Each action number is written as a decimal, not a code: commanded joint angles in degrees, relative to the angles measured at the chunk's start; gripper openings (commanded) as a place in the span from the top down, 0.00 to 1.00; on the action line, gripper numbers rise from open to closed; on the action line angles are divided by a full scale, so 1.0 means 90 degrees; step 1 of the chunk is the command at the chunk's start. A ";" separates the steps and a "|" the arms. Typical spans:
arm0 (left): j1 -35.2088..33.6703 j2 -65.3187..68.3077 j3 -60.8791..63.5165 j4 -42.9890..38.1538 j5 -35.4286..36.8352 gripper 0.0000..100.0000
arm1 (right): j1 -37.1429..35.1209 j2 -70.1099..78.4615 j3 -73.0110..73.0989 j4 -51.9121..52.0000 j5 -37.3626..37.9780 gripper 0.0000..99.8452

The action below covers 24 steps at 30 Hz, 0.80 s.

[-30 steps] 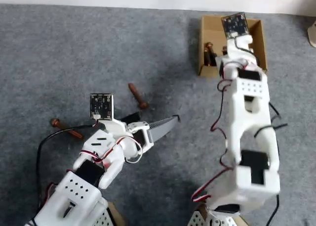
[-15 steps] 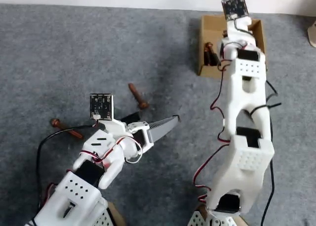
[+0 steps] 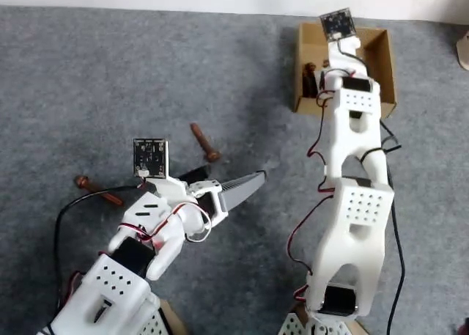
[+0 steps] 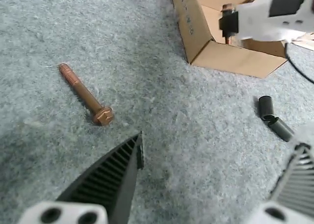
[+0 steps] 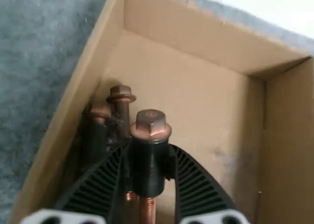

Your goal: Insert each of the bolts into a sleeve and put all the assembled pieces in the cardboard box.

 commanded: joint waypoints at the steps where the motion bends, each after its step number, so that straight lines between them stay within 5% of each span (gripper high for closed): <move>1: -0.0044 -0.0073 -0.0054 -0.0156 -0.0010 0.58 | 0.0054 0.0054 -0.0620 0.0005 0.0039 1.00; 11: -0.0044 -0.0073 -0.0054 -0.0156 -0.0010 0.58 | 0.0024 0.0327 -0.0835 0.0659 0.0039 0.86; 24: -0.0044 -0.0073 -0.0054 -0.0156 -0.0010 0.58 | 0.0005 0.0337 -0.4342 0.4107 -0.0479 0.86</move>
